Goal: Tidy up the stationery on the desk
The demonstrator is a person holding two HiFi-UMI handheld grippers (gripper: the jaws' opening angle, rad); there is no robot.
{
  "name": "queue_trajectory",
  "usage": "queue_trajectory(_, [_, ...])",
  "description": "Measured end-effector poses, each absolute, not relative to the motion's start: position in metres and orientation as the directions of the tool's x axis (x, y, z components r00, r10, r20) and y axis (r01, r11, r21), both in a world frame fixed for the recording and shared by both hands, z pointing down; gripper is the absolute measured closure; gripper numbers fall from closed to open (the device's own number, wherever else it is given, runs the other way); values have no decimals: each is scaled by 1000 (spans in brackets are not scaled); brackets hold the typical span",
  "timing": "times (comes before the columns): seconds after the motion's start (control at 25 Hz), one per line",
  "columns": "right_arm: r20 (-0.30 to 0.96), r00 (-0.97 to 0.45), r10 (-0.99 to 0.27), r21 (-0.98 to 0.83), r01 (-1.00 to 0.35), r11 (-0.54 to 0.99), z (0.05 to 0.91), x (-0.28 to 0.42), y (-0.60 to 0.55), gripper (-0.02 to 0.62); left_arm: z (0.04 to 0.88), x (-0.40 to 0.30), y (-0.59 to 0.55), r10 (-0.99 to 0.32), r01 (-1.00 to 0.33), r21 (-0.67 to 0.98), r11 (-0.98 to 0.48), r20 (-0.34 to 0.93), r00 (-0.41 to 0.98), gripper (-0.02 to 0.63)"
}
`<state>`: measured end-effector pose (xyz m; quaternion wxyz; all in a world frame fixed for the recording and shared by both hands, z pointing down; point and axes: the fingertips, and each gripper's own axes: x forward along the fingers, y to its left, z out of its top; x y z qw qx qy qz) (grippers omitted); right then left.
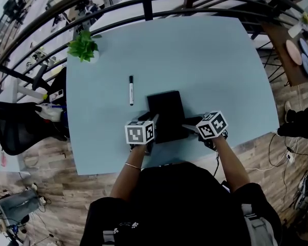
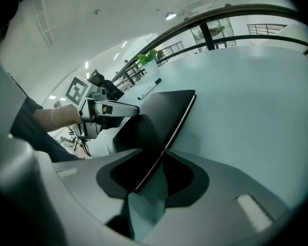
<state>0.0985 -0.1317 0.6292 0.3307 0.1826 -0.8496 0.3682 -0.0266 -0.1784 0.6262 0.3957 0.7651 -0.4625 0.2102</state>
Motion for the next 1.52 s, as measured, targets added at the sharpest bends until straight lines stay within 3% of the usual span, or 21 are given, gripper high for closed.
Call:
queue_trajectory(0.24, [682, -718, -136, -464, -569, 680, 619, 103, -139, 467, 622, -38, -179, -568, -884, 396, -248, 680, 464, 490])
queue_trajectory(0.36, [634, -732, -252, -446, -611, 654, 601, 107, -155, 536, 613, -52, -178, -615, -898, 365, -245, 658, 435, 611])
queue_trajectory(0.4, [611, -736, -290, -438, -620, 650, 593, 106, -160, 583, 608, -55, -178, -633, -898, 369, -240, 641, 433, 611])
queue_trajectory(0.44, [589, -742, -321, -431, -624, 652, 584, 104, -164, 588, 602, -59, -176, -651, -897, 372, -240, 623, 433, 611])
queue_trajectory(0.92, [361, -801, -479, -407, -597, 692, 510, 12, -187, 588, 530, -107, -147, -826, -920, 289, -266, 424, 372, 611])
queue_trajectory(1.52, [382, -773, -507, -342, -628, 699, 506, -96, -229, 588, 493, -185, -141, -873, -943, 157, -293, 359, 331, 611])
